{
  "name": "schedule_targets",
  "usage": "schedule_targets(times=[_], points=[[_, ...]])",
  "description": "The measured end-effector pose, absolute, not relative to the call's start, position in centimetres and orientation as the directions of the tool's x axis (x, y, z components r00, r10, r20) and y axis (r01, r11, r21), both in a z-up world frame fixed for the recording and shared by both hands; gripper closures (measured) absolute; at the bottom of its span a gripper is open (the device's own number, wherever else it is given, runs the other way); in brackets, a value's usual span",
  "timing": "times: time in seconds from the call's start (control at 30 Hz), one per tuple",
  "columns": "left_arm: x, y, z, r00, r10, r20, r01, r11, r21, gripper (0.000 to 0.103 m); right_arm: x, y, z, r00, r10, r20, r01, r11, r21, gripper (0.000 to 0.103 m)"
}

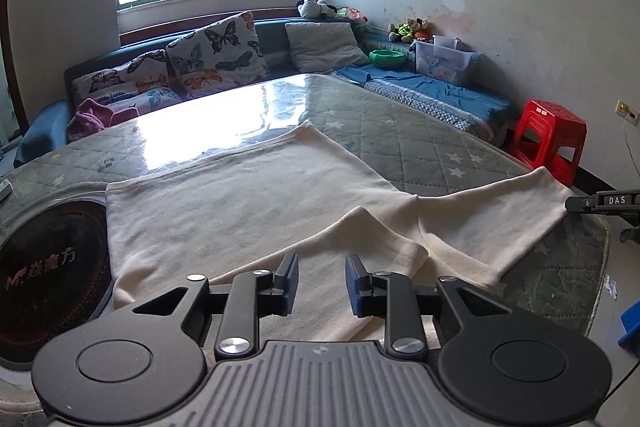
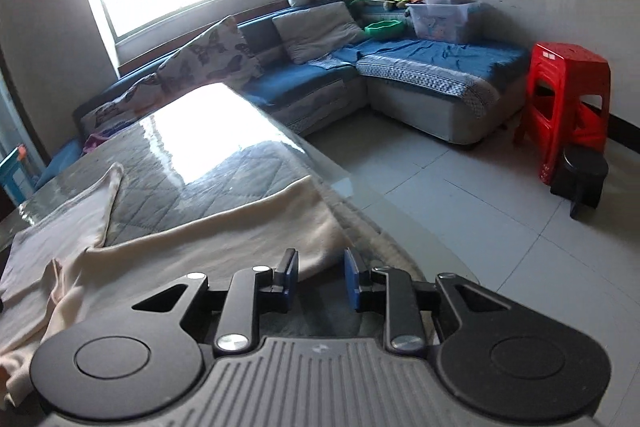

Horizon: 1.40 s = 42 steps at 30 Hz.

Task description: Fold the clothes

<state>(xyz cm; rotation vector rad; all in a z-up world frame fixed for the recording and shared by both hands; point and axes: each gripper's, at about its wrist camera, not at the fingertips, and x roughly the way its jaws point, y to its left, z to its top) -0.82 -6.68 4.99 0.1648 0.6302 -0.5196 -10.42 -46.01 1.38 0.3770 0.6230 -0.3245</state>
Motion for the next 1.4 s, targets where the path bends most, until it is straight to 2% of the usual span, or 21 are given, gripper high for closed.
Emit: schedule_targets(times=[0.3, 0.43, 0.5, 0.8, 1.07, 1.4], points=[[-0.7, -6.9, 4.9, 0.684, -0.412, -0.601, 0.513, 0.858, -0.004, 0.068, -9.3, -45.5, 1.1, 0.758, -0.247, -0.603, 0.43, 0.885, 0.178, 0.081], [-0.7, -7.0, 4.5, 0.68, -0.408, -0.609, 0.512, 0.859, -0.005, 0.067, -9.0, -45.8, 0.9, 0.763, -0.25, -0.596, 0.434, 0.881, 0.187, 0.096], [-0.7, -7.1, 4.4, 0.675, -0.41, -0.613, 0.516, 0.857, -0.004, 0.067, -9.1, -46.2, 0.9, 0.769, -0.231, -0.596, 0.433, 0.874, 0.22, 0.098], [-0.9, -8.8, 4.0, 0.65, -0.433, -0.624, 0.562, 0.827, 0.012, 0.063, -9.0, -47.3, 4.8, 0.834, -0.194, -0.517, 0.375, 0.886, 0.273, 0.099], [-1.9, -11.4, 4.0, 0.609, -0.492, -0.622, 0.642, 0.767, 0.023, 0.063, -6.8, -46.2, 9.1, 0.885, -0.14, -0.444, 0.271, 0.93, 0.248, 0.099], [-3.1, -14.2, 3.3, 0.563, -0.536, -0.629, 0.715, 0.698, 0.046, 0.063, -5.2, -46.3, 9.9, 0.881, -0.137, -0.452, 0.268, 0.933, 0.24, 0.099]])
